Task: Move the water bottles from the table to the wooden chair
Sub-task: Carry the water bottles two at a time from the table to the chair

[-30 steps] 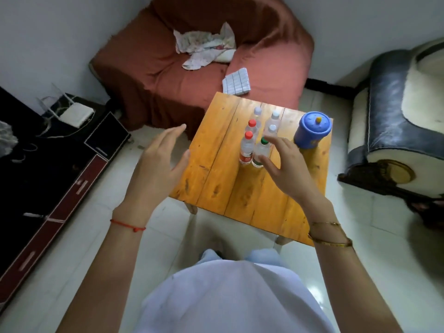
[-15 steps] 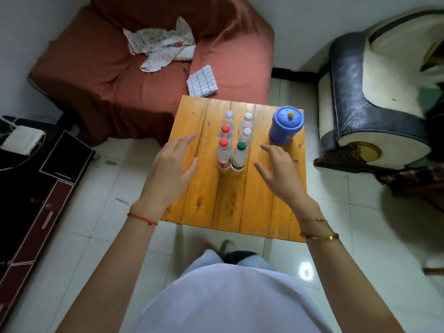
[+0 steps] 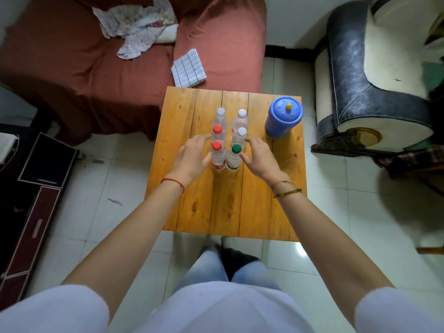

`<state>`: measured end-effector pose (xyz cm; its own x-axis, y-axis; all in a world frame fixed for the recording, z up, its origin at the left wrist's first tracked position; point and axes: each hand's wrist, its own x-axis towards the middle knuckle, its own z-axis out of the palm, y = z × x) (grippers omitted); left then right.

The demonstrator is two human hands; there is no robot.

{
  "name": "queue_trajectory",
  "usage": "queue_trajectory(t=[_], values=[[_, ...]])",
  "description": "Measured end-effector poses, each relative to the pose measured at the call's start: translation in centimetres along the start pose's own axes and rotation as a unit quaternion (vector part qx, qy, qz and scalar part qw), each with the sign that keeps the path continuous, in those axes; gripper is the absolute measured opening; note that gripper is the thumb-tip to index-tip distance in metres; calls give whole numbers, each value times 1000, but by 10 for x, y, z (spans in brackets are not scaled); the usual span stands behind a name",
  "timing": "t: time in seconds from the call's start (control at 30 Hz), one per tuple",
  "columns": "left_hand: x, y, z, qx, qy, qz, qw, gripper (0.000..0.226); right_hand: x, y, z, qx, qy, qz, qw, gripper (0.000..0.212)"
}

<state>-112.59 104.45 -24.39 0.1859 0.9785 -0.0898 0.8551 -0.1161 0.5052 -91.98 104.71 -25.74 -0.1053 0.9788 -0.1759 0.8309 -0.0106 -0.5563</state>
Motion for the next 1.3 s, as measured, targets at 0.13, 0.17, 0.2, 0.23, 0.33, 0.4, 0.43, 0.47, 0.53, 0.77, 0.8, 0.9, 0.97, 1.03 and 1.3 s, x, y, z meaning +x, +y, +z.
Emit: queue_trajectory(t=[0.13,0.17,0.2,0.23,0.33,0.4,0.43,0.47,0.53,0.77,0.8,0.9,0.97,1.03,1.3], values=[[29,-14,25,14,-55,-16,998,51,27,9,23,-2,-38,18,999,42],[36,-17,31,14,-68,-20,997,50,33,11,28,-4,-45,20,999,42],[41,-20,36,14,-78,-25,997,50,38,13,33,-6,-51,20,998,41],[47,-23,40,13,-88,-30,996,50,43,14,37,-10,-54,18,998,41],[59,-30,55,8,-110,-41,993,51,55,17,48,-17,-56,13,998,40],[65,-32,62,-1,-116,-49,992,50,61,19,53,-21,-55,13,998,38],[67,-33,65,-5,-116,-52,992,50,64,20,56,-22,-55,14,998,37],[70,-33,67,-7,-115,-53,992,49,66,20,58,-24,-55,15,998,35],[74,-34,70,-9,-113,-55,992,49,70,20,61,-21,-51,18,998,31],[84,-31,71,-6,-102,-52,993,32,73,21,66,5,-36,34,999,31],[83,-29,70,-9,-101,-53,993,30,72,20,65,11,-34,35,999,31],[75,-29,70,-23,-99,-52,993,30,67,19,66,26,-23,44,998,28],[65,-30,69,-34,-90,-54,994,30,60,17,66,26,-21,53,998,24],[54,-31,65,-43,-76,-58,994,30,50,14,65,28,-17,56,998,21],[-11,-30,39,-64,-68,-54,994,33,-5,-10,59,44,-10,59,997,17]])
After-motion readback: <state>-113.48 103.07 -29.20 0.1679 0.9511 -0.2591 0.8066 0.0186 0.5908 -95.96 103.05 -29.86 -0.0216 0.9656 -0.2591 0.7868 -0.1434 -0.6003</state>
